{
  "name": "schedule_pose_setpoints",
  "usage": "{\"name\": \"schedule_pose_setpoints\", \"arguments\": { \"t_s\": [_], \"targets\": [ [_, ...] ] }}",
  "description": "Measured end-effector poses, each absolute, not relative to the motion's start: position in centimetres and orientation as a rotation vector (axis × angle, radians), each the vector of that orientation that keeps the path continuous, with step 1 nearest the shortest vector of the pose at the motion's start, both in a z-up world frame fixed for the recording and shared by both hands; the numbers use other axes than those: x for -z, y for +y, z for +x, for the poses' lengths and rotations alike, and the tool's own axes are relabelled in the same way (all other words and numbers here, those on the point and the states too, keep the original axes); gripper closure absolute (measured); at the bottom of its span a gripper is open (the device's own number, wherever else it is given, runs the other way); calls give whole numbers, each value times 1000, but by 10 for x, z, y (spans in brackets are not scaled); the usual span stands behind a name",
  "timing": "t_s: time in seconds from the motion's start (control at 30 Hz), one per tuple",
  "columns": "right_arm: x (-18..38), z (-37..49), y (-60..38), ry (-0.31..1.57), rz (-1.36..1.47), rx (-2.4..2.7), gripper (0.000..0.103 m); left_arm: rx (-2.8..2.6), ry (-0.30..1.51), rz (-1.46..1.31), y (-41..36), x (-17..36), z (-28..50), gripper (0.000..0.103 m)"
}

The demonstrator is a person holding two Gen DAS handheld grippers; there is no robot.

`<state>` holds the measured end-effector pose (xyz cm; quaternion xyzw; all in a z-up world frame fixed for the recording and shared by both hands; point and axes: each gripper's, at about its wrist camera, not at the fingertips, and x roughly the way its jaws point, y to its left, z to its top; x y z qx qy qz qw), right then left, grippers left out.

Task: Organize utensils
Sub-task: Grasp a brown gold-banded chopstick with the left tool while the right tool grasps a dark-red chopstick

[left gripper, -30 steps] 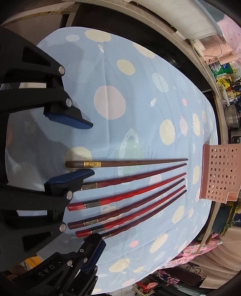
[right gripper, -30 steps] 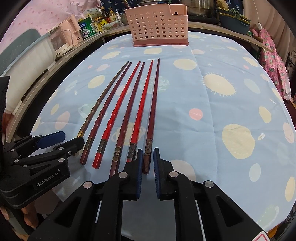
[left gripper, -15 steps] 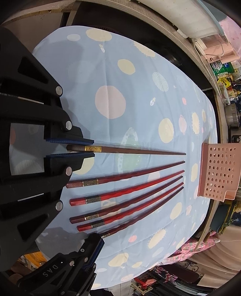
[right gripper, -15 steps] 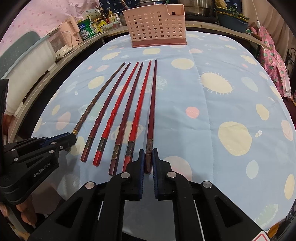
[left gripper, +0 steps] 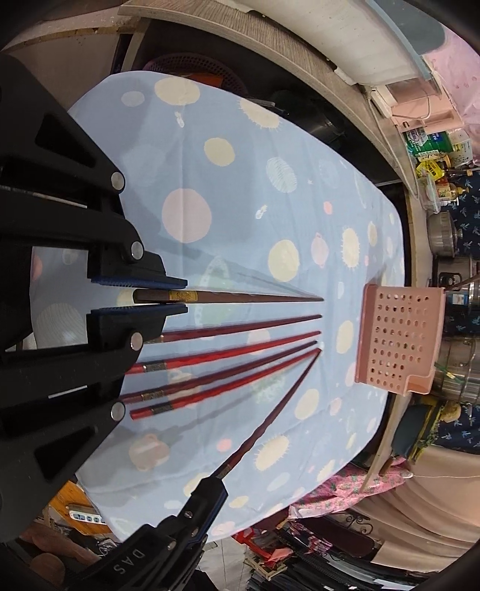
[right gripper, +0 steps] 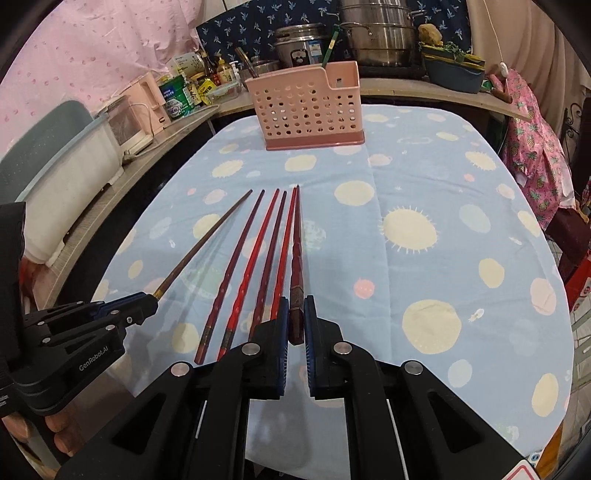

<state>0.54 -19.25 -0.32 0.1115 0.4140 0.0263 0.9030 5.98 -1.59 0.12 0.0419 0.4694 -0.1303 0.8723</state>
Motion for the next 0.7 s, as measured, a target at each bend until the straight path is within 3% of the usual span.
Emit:
{"name": "schedule_pose_setpoints", "arguments": {
  "t_s": [0.7],
  "targets": [
    [-103,46,-245,591,293,-18,96,290,767,-11,-13,-106,116,96]
  ]
}}
